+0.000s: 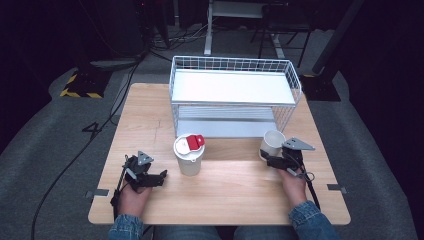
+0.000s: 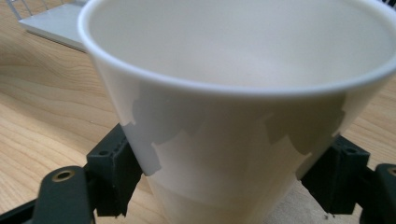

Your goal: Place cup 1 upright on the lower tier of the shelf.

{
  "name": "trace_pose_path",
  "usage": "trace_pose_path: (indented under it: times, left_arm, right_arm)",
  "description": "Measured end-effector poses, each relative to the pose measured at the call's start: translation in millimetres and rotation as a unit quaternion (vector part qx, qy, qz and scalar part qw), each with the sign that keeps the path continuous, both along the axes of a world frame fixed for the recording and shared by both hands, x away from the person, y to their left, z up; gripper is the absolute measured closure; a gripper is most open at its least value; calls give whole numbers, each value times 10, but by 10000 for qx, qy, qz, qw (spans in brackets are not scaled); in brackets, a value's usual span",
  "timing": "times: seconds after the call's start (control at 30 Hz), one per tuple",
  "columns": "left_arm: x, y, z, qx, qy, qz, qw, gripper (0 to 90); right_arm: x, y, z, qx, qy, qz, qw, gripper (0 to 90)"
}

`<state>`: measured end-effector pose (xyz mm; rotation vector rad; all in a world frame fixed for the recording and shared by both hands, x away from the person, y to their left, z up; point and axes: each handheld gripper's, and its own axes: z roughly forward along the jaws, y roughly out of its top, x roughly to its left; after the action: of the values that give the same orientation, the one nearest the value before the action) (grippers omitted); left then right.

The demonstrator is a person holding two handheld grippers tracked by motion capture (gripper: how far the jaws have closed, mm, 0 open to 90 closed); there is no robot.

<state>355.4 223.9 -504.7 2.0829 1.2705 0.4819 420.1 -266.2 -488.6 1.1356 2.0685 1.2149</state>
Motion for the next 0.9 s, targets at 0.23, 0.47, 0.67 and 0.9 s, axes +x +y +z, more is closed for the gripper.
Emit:
trace_pose_path:
  times: [0.23,0.47,0.67,0.9]
  left_arm:
    - [0,-1,0,-4,0,3,10000,125]
    - [4,1,-1,7,-19,-14,10000,125]
    - [5,1,0,9,-17,-18,10000,125]
    - [5,1,0,7,-16,-16,10000,125]
  right_arm:
    - [20,97,117,28,-128,116,9998,224]
    - [79,206,230,56,-170,212,9996,224]
    - [140,334,345,55,-258,324,9991,224]
    - [224,503,418,39,-308,462,9984,224]
